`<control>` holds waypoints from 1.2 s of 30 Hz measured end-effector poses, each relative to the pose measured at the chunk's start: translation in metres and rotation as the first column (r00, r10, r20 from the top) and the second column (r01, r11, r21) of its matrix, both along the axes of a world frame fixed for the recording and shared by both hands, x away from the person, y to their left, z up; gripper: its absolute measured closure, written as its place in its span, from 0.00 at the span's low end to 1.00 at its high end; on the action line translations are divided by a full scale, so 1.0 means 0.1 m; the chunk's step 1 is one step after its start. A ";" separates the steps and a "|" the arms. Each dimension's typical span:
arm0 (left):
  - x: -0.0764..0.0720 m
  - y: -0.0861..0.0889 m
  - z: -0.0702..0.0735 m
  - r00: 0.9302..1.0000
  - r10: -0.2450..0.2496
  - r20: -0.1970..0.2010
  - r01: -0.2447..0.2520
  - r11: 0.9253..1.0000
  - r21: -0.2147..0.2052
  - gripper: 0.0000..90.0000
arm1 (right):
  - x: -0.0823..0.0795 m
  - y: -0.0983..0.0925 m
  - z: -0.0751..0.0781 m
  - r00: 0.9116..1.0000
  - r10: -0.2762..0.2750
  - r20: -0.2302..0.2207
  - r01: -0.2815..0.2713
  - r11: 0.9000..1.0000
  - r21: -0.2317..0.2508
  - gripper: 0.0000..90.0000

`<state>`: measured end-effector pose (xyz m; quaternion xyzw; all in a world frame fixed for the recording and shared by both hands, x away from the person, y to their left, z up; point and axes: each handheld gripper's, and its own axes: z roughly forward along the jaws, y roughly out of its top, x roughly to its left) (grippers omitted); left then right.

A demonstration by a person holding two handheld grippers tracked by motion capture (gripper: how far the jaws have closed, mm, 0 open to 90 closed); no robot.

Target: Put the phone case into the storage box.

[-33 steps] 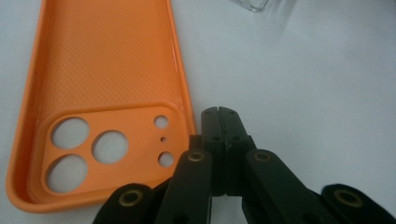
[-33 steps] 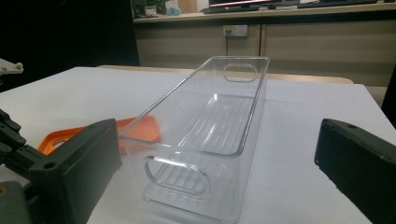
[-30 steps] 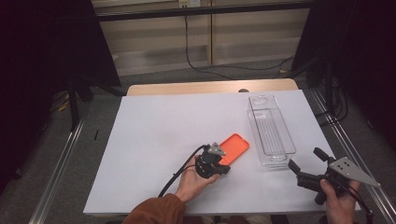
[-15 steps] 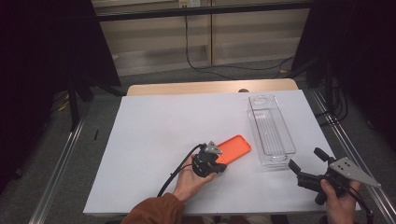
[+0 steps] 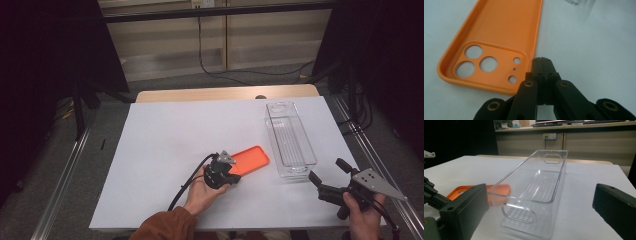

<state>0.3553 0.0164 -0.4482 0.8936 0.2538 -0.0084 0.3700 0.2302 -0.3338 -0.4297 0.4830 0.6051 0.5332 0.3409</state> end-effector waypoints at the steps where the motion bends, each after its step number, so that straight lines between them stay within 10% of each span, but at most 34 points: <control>1: 0.00 0.00 0.00 1.000 0.003 -0.003 -0.003 1.000 -0.002 1.00 | 0.00 0.00 0.00 1.000 -0.002 0.003 0.002 1.000 -0.002 0.00; 36: 0.12 0.14 0.02 0.997 0.071 -0.006 -0.071 0.997 0.021 1.00 | -0.01 -0.01 0.00 1.000 -0.007 0.004 0.007 1.000 0.003 0.00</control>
